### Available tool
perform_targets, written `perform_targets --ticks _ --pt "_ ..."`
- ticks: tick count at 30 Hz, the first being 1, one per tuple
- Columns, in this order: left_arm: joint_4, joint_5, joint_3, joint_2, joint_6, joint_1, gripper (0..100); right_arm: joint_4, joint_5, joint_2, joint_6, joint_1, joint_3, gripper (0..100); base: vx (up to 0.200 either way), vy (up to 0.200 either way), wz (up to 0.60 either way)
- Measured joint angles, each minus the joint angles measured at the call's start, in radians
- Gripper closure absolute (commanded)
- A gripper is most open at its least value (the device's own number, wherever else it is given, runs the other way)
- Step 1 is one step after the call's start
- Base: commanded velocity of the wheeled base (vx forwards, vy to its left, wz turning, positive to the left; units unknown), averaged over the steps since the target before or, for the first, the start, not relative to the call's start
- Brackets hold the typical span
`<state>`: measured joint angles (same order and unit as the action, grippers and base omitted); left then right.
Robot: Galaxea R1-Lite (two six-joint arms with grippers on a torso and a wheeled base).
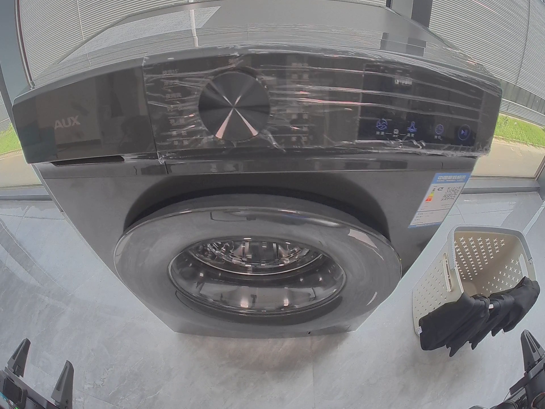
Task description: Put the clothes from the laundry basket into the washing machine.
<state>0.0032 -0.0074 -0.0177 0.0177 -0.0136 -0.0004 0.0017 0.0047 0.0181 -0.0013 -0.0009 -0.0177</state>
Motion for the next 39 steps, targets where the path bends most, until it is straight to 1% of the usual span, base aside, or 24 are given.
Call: perform_targets --ticks 6,15,24,39 --pt "0.000 0.000 0.000 0.000 0.000 0.000 0 0.000 0.000 0.000 0.000 0.000 0.000 100 -0.200 0.000 0.00" --pt "0.000 0.000 0.000 0.000 0.002 0.000 0 0.000 -0.001 0.000 0.000 0.000 0.000 100 0.000 0.000 0.00" --pt "0.000 -0.001 0.000 0.000 0.000 0.000 0 0.000 -0.001 0.000 0.000 0.000 0.000 100 0.000 0.200 0.00" --pt "0.000 0.000 0.000 0.000 0.004 0.000 0 -0.002 0.000 0.000 -0.001 -0.002 0.000 100 0.000 0.000 0.00"
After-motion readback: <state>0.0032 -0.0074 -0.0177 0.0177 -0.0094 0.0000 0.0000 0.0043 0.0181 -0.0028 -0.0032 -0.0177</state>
